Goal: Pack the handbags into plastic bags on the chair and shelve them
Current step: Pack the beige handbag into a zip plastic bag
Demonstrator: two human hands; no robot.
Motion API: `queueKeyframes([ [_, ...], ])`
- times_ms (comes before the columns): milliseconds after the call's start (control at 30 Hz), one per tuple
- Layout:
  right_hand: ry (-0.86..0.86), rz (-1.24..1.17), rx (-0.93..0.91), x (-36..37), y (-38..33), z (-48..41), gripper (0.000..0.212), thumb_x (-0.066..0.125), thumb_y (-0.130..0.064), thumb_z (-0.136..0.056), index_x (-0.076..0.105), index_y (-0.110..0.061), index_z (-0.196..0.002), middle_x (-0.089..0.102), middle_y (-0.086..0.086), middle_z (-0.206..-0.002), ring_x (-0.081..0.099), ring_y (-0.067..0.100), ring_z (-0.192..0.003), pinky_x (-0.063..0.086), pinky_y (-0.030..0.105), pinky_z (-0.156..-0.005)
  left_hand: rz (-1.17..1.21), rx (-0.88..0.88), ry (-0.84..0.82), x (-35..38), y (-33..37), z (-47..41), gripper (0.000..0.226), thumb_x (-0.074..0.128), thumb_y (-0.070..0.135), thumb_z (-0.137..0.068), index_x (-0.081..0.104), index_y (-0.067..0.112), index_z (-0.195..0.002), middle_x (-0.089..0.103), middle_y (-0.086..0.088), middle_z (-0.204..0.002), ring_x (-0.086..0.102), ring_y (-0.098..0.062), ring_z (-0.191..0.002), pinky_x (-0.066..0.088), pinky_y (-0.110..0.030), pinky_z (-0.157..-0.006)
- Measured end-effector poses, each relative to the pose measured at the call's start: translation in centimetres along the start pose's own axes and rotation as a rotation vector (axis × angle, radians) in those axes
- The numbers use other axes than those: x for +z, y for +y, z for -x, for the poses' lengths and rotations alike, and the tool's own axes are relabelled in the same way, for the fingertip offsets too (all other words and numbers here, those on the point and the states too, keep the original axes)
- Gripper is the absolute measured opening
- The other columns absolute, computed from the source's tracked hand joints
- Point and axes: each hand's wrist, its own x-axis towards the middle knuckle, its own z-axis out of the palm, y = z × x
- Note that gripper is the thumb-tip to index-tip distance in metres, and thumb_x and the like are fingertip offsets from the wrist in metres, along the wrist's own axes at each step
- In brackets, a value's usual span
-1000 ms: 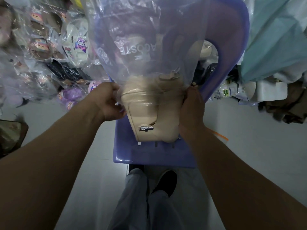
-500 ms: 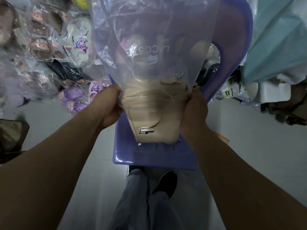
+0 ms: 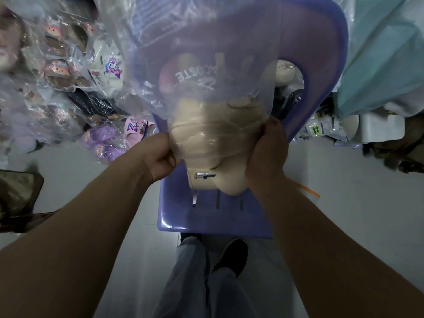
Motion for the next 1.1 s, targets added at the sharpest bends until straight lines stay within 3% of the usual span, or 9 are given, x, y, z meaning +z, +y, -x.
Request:
queueKeyframes([
  [100, -0.043, 0.098, -0.044, 0.0, 0.0, -0.2, 0.021, 0.045, -0.023, -0.1, 0.064, -0.025, -0.09, 0.06, -0.015, -0.081, 0.055, 0.009, -0.08, 0.04, 0.022, -0.071, -0.042, 0.095, 0.089, 0.2, 0.0, -0.4, 0.021, 0.053, 0.001, -0.096, 0.069, 0.013, -0.101, 0.071, 0.0, -0.079, 0.066, -0.009, -0.067, 0.059, -0.02, -0.061],
  [167, -0.077, 0.115, -0.047, -0.1, 0.5, 0.1, 0.022, 0.043, -0.025, -0.103, 0.064, -0.025, -0.096, 0.06, -0.019, -0.087, 0.054, 0.002, -0.082, 0.037, 0.019, -0.075, -0.069, 0.097, 0.153, -0.1, -0.2, -0.5, 0.02, 0.056, 0.002, -0.093, 0.068, 0.016, -0.099, 0.067, 0.0, -0.078, 0.062, -0.008, -0.062, 0.056, -0.02, -0.058],
  [267, -0.107, 0.213, -0.101, -0.3, 1.4, 0.9, 0.024, 0.035, -0.017, -0.107, 0.058, -0.017, -0.114, 0.062, -0.003, -0.104, 0.055, 0.008, -0.086, 0.039, 0.008, -0.066, -0.17, -0.022, 0.26, -1.2, -0.7, -0.2, 0.017, 0.054, 0.009, -0.093, 0.06, 0.024, -0.087, 0.055, 0.001, -0.075, 0.049, -0.011, -0.064, 0.046, -0.026, -0.065],
  [433, -0.1, 0.247, -0.137, -0.8, 1.9, 1.0, 0.022, 0.044, -0.014, -0.103, 0.065, -0.017, -0.107, 0.065, -0.003, -0.087, 0.054, 0.005, -0.075, 0.042, 0.022, -0.067, -0.152, -0.126, 0.207, -2.4, -1.0, 0.7, 0.032, 0.042, 0.004, -0.091, 0.048, 0.024, -0.066, 0.041, 0.004, -0.052, 0.036, -0.01, -0.051, 0.034, -0.022, -0.056],
  [600, -0.162, 0.3, -0.052, -1.8, 3.2, 0.8, 0.031, 0.045, -0.009, -0.1, 0.071, -0.024, -0.096, 0.063, -0.012, -0.071, 0.052, 0.007, -0.065, 0.041, 0.026, -0.066, 0.19, -0.232, 0.158, -3.3, -2.9, 1.3, 0.031, 0.046, 0.013, -0.084, 0.045, 0.024, -0.055, 0.03, 0.004, -0.052, 0.028, -0.011, -0.048, 0.031, -0.023, -0.058],
  [733, -0.163, 0.319, 0.052, -2.7, 4.0, 0.5, 0.032, 0.046, -0.008, -0.102, 0.068, -0.028, -0.088, 0.067, 0.002, -0.087, 0.058, 0.02, -0.079, 0.044, 0.031, -0.074, 0.289, -0.151, 0.13, -2.7, -3.3, 2.3, 0.029, 0.058, 0.023, -0.086, 0.054, 0.022, -0.058, 0.039, 0.004, -0.054, 0.037, -0.01, -0.048, 0.038, -0.027, -0.065],
  [867, -0.166, 0.258, 0.124, -1.8, 3.7, -0.2, 0.025, 0.055, -0.013, -0.093, 0.075, -0.027, -0.086, 0.073, 0.0, -0.086, 0.061, 0.021, -0.08, 0.047, 0.035, -0.076, 0.265, -0.078, 0.18, -3.4, -4.4, 1.8, 0.031, 0.046, 0.004, -0.093, 0.06, 0.019, -0.069, 0.043, 0.001, -0.064, 0.041, -0.009, -0.055, 0.042, -0.023, -0.061],
  [933, -0.222, 0.21, 0.14, -1.2, 3.3, -0.1, 0.024, 0.056, -0.012, -0.094, 0.074, -0.026, -0.088, 0.073, 0.002, -0.096, 0.063, 0.019, -0.084, 0.048, 0.03, -0.075, 0.32, -0.115, 0.261, -3.7, -5.7, 1.1, 0.025, 0.048, -0.002, -0.092, 0.056, 0.018, -0.08, 0.046, -0.001, -0.068, 0.047, -0.007, -0.057, 0.047, -0.017, -0.053],
  [1100, -0.197, 0.233, 0.126, -1.3, 4.5, 0.1, 0.02, 0.058, -0.014, -0.092, 0.074, -0.026, -0.09, 0.074, 0.005, -0.1, 0.064, 0.018, -0.085, 0.049, 0.031, -0.074, 0.293, -0.168, 0.269, -3.0, -6.9, 0.6, 0.029, 0.045, 0.004, -0.092, 0.047, 0.018, -0.066, 0.037, 0.0, -0.056, 0.036, -0.009, -0.051, 0.046, -0.017, -0.053],
])
